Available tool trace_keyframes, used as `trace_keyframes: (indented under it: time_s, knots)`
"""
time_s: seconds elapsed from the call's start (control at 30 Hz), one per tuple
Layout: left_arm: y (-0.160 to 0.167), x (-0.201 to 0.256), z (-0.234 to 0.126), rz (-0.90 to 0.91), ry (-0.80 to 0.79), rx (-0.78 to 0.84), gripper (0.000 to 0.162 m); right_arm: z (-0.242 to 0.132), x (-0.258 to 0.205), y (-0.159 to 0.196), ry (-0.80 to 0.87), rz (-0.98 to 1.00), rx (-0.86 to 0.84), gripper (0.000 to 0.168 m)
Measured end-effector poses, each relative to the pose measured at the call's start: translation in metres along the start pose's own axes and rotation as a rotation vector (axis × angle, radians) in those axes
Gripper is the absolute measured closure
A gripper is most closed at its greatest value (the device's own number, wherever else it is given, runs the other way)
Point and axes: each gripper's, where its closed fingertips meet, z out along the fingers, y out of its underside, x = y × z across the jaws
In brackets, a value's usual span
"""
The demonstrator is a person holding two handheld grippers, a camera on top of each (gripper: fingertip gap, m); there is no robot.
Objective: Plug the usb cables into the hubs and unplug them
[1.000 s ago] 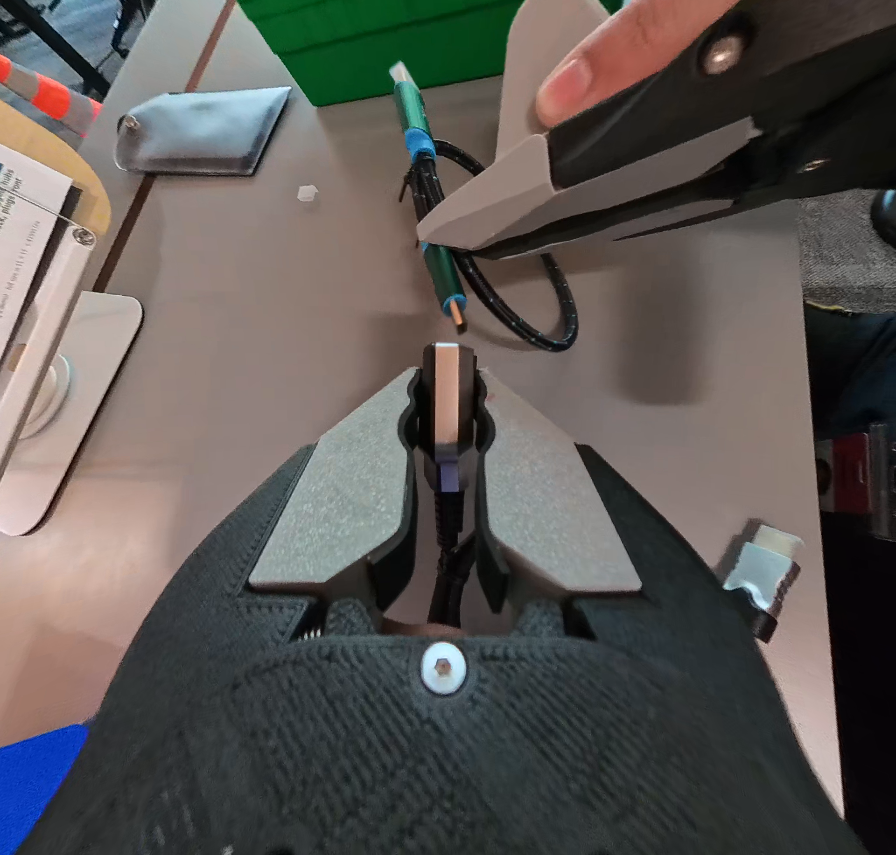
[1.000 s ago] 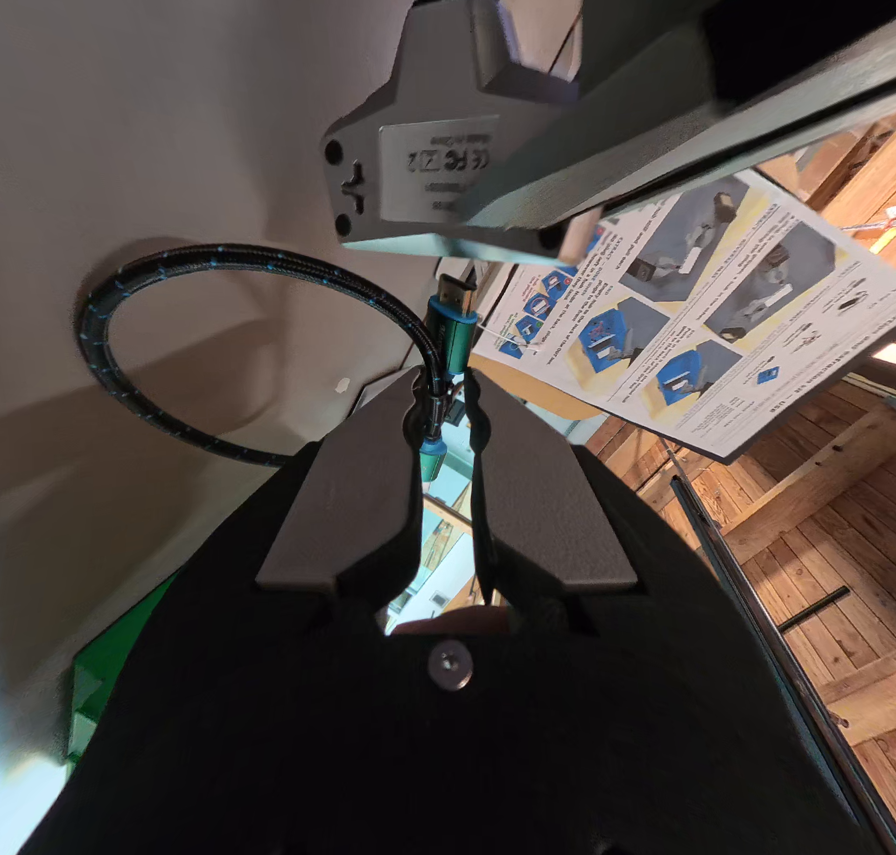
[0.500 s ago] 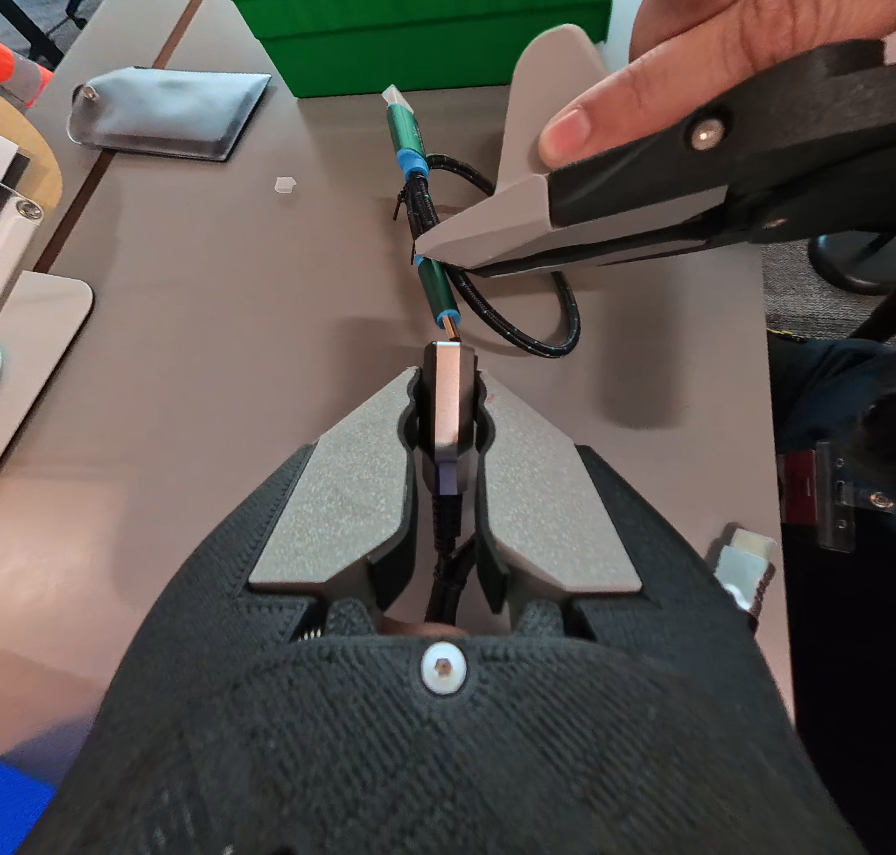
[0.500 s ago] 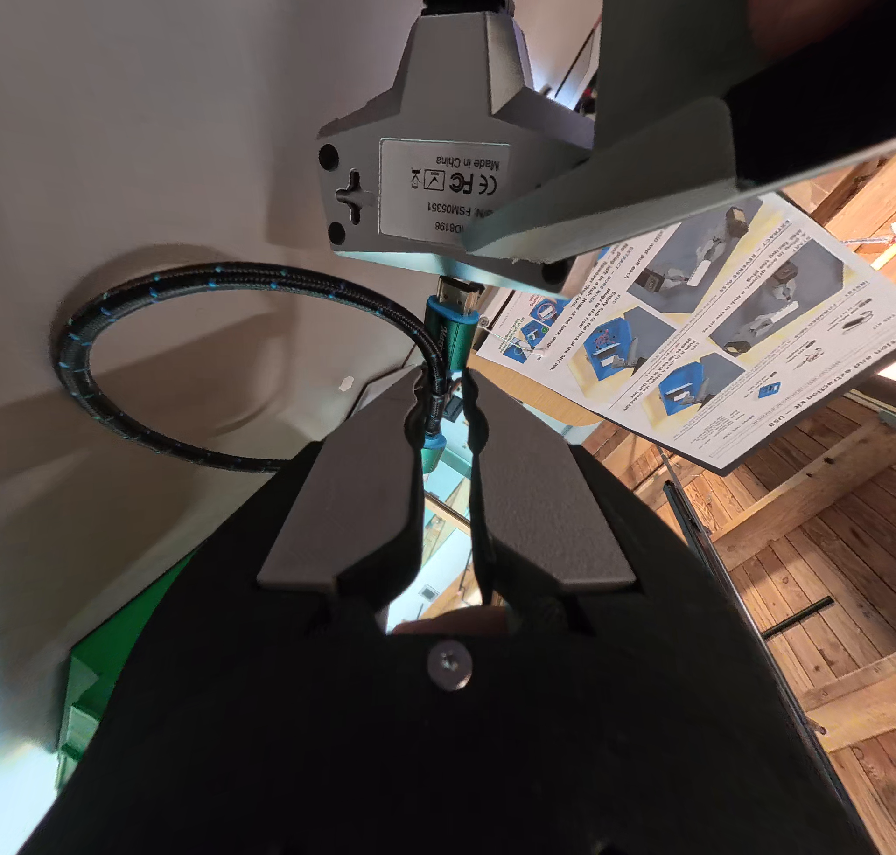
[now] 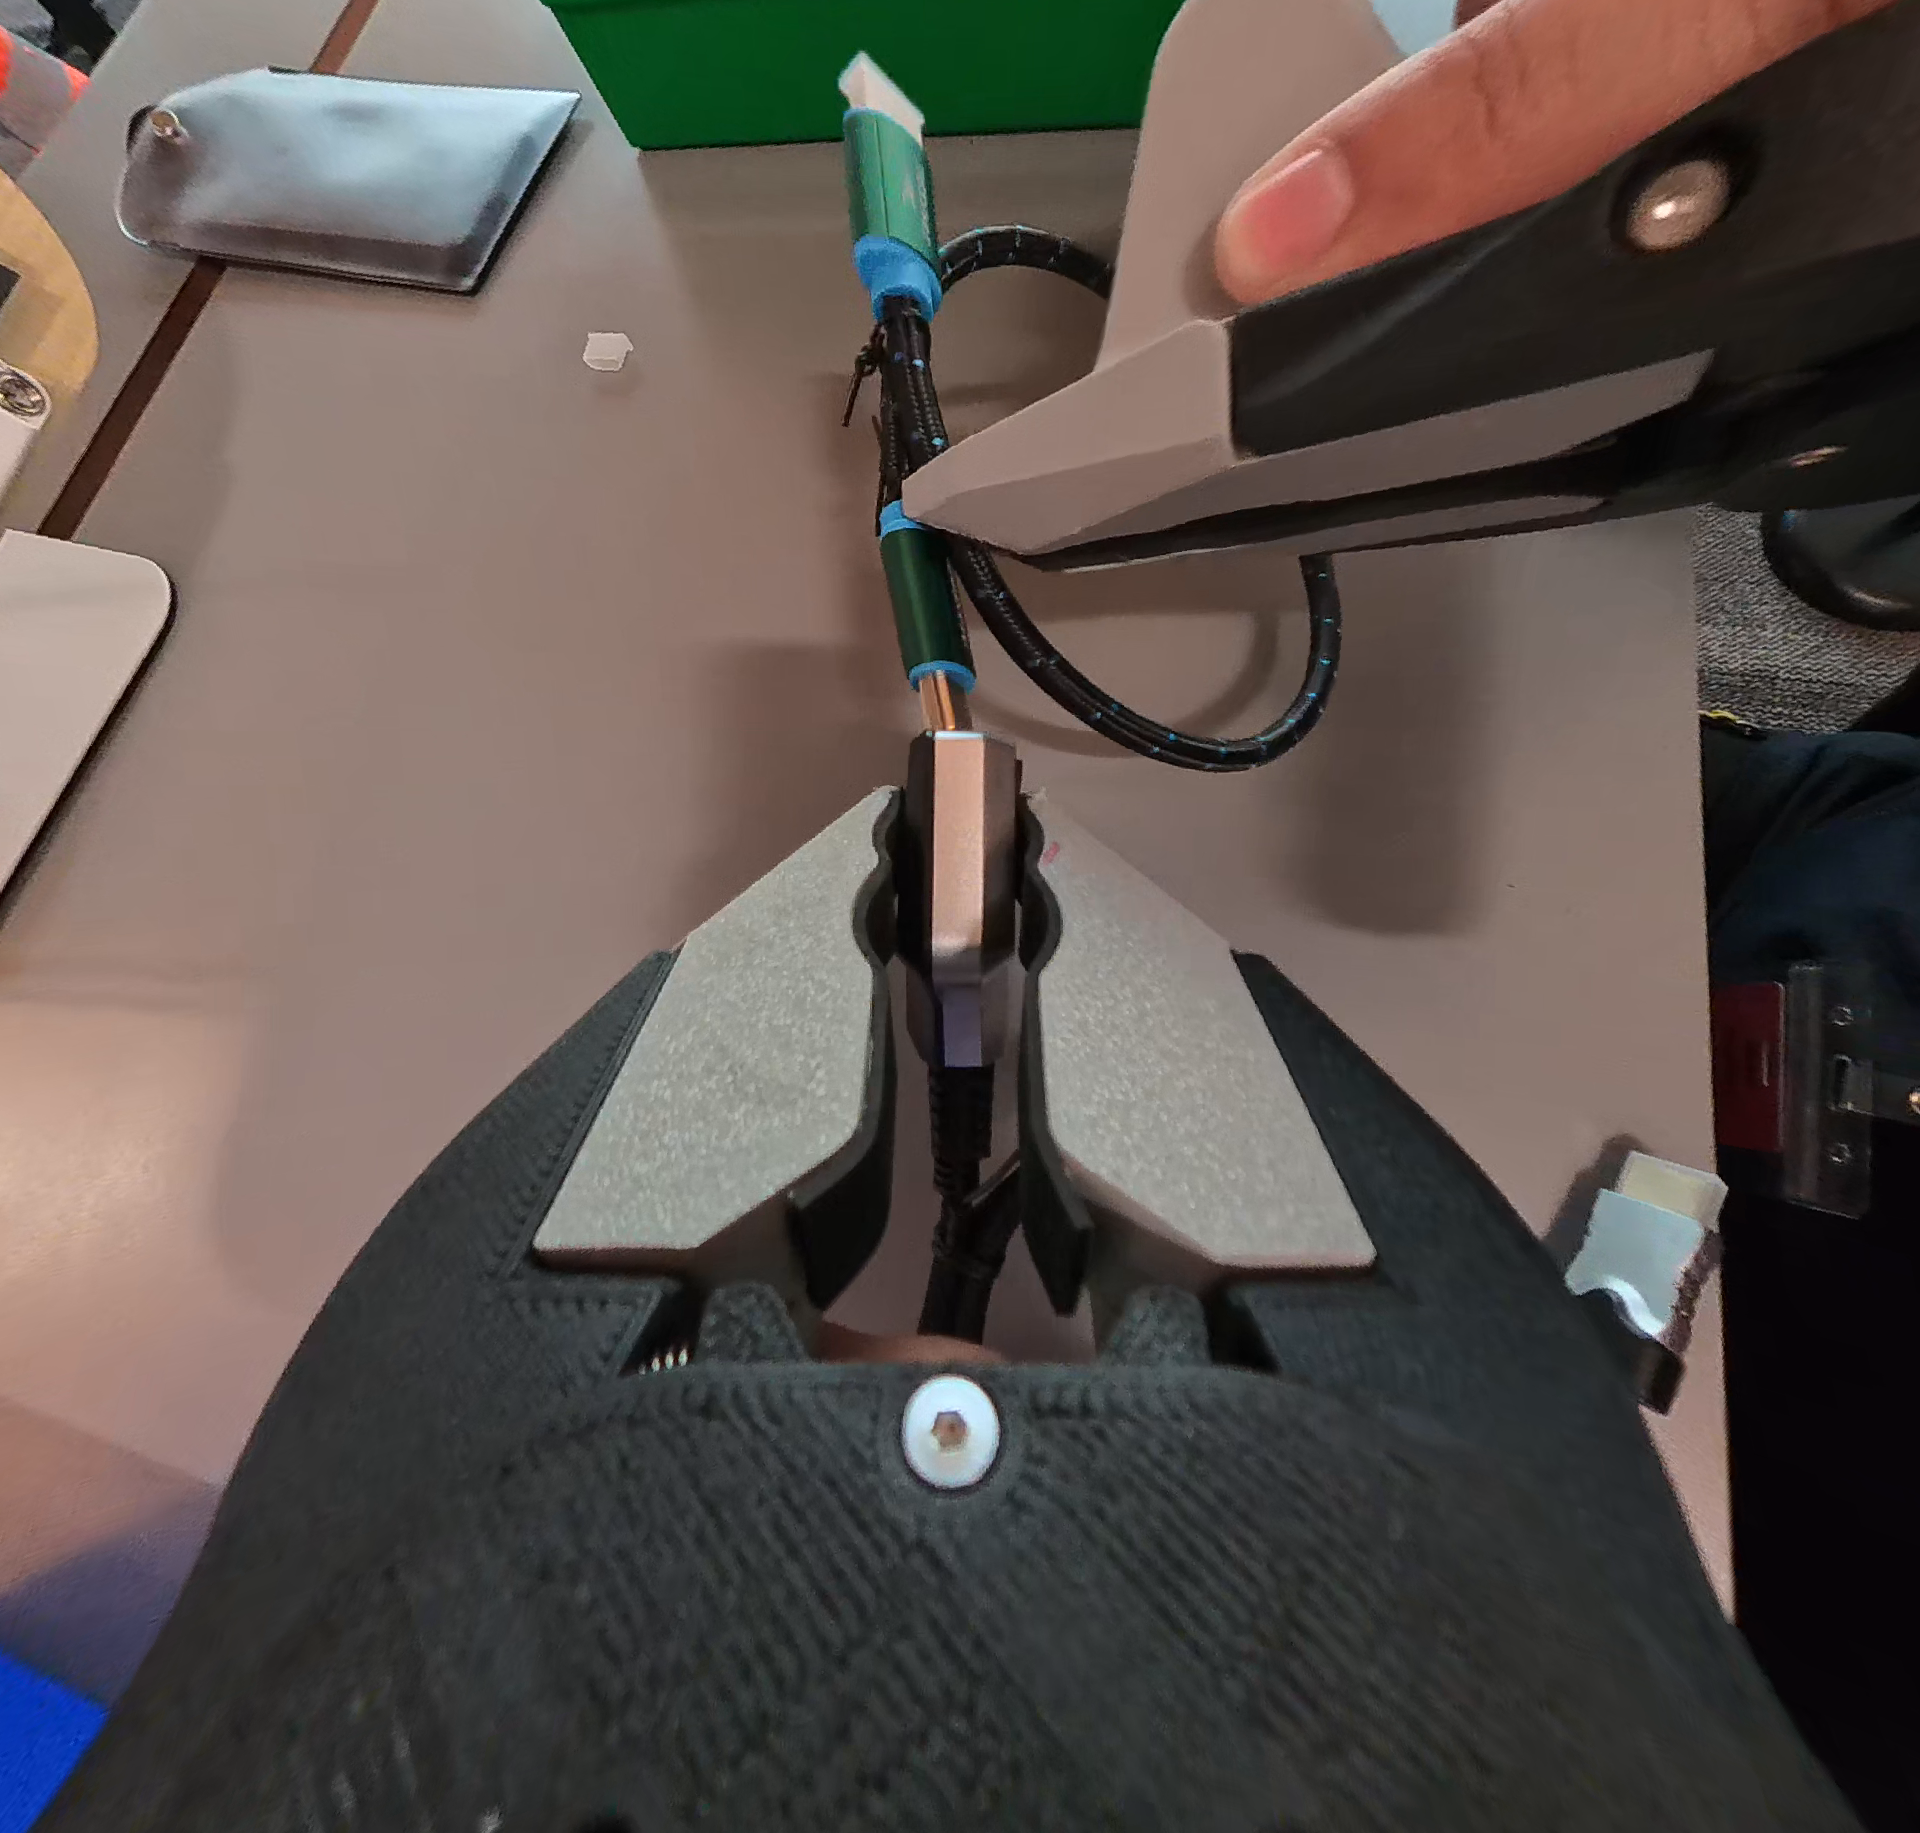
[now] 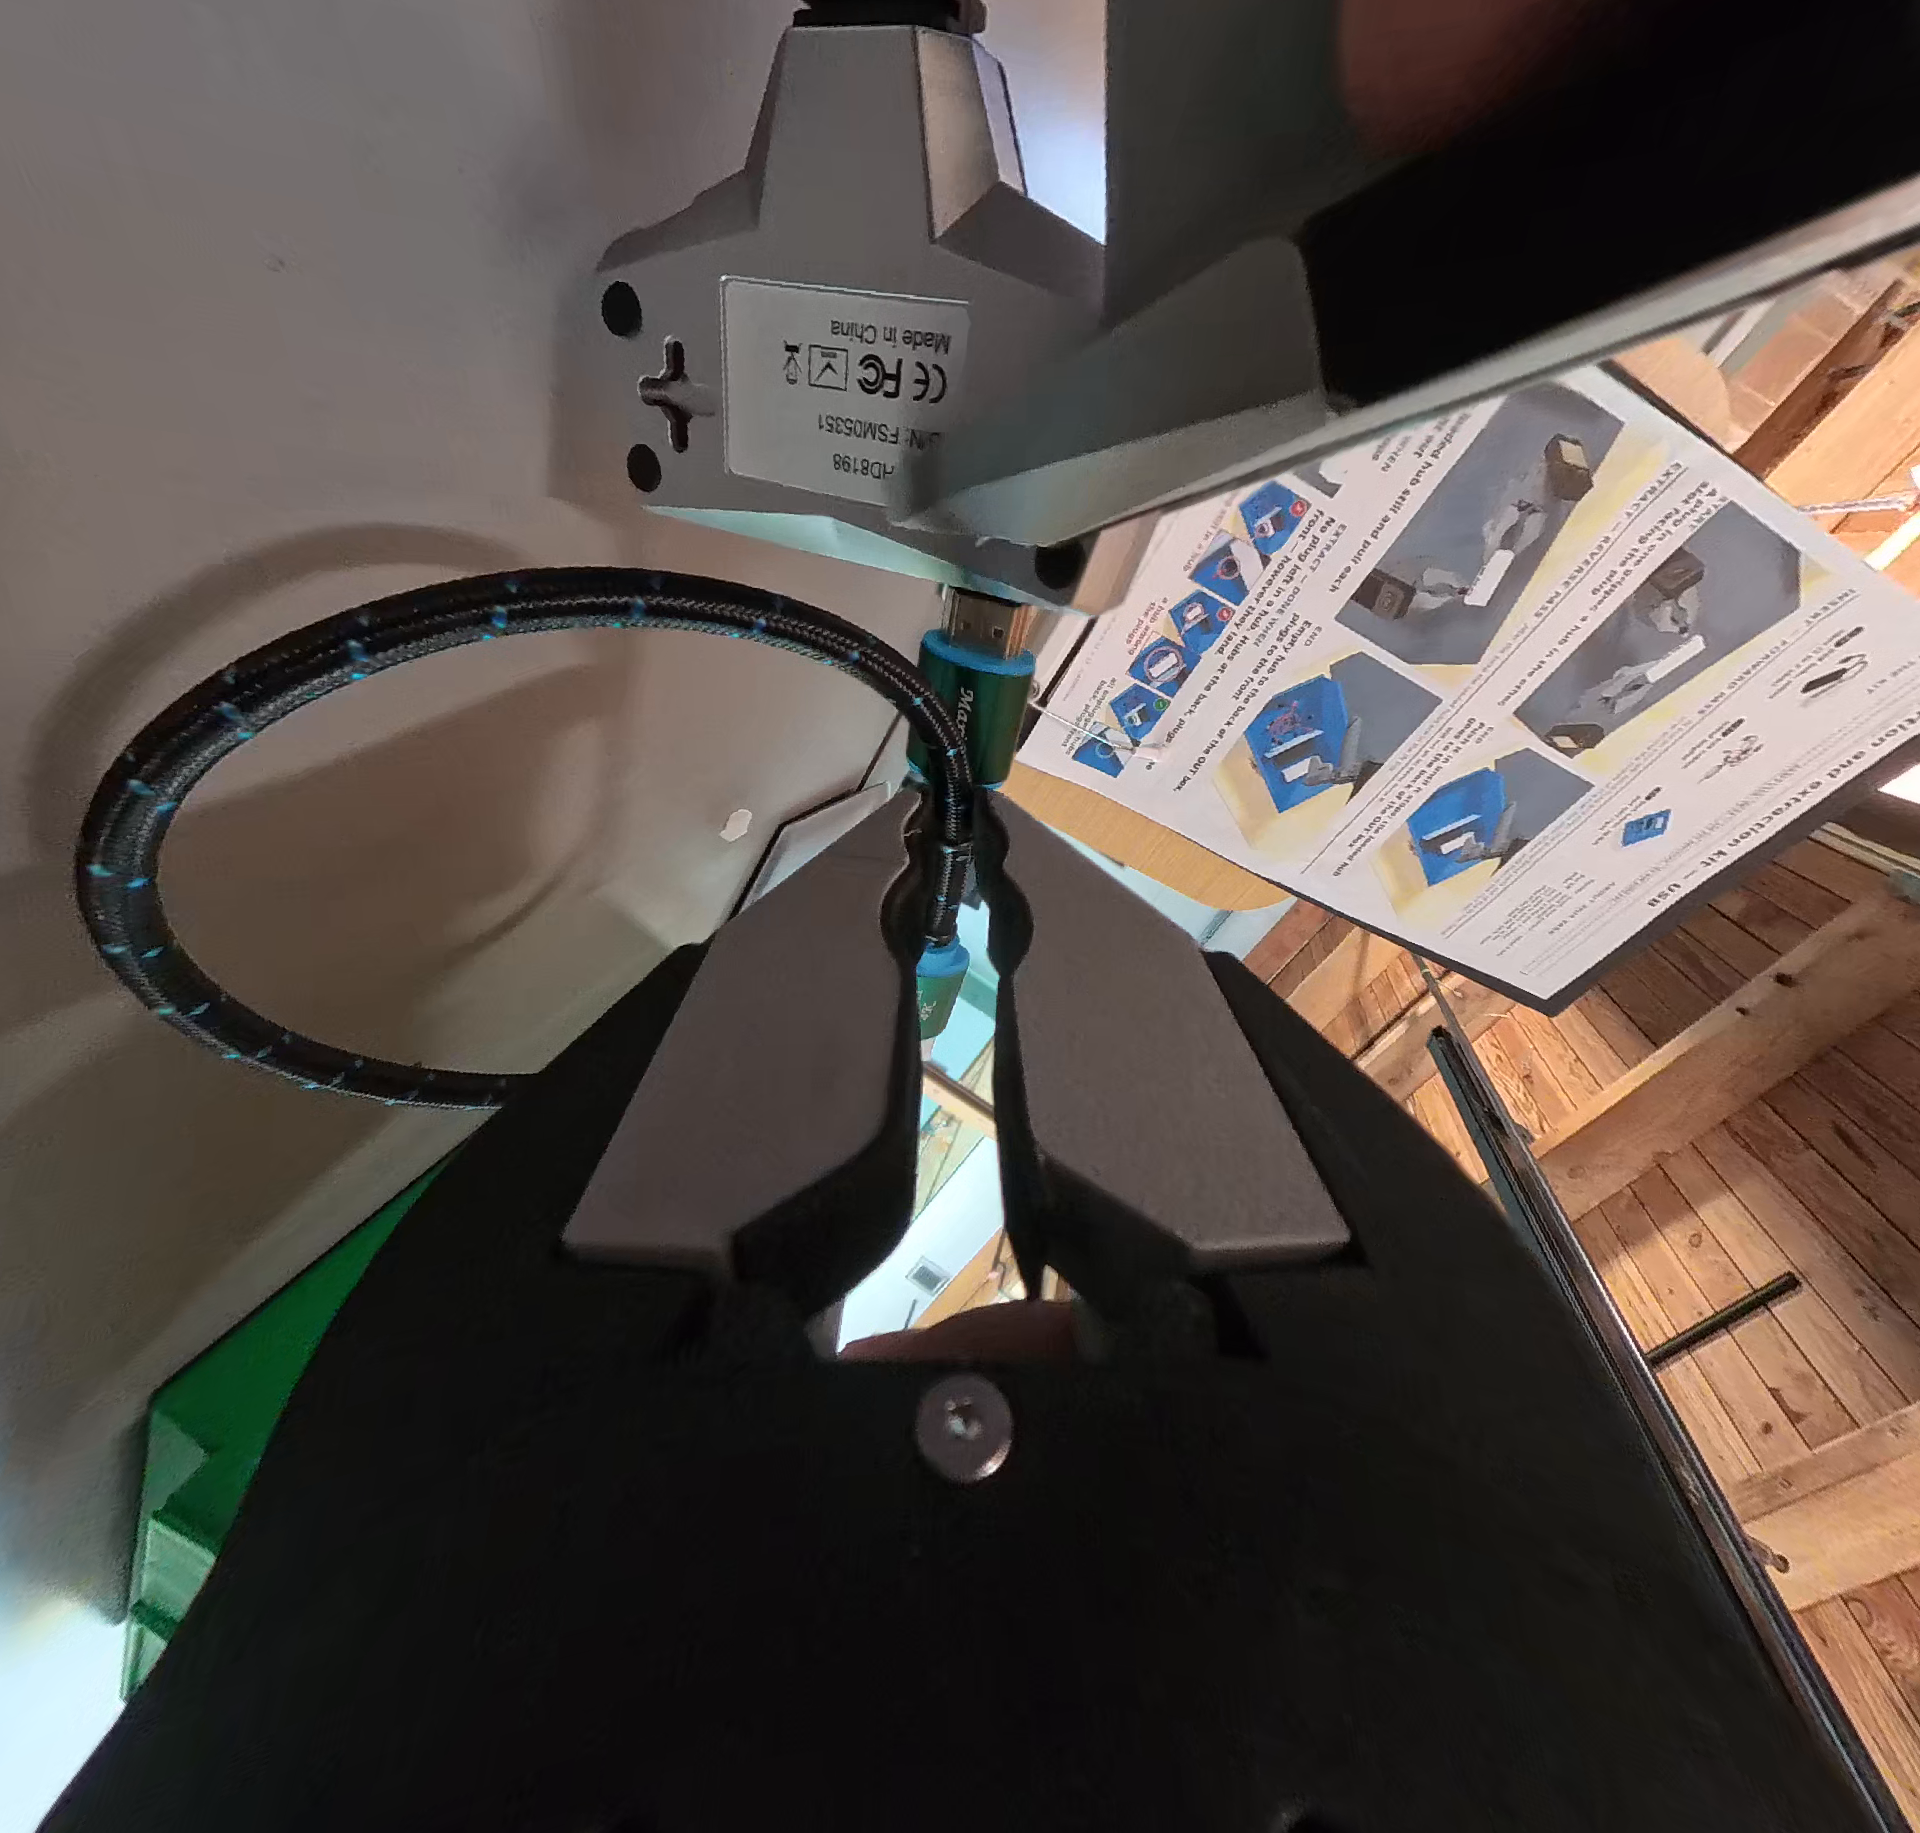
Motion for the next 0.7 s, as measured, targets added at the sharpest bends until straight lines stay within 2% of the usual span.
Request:
trace_keyframes:
  time_s: [0.27, 0.5, 0.7]
  knots:
    - [0.003, -0.001, 0.002, -0.076, 0.024, -0.014, 0.144, -0.003, 0.001, -0.002, 0.025, -0.029, -0.012, 0.165]
    - [-0.001, 0.012, -0.001, -0.239, 0.191, 0.029, 0.145, 0.001, -0.005, -0.003, 0.01, -0.094, -0.05, 0.165]
    - [0.001, 0.009, -0.002, -0.293, 0.234, 0.051, 0.145, -0.004, -0.01, -0.012, -0.016, -0.096, -0.022, 0.165]
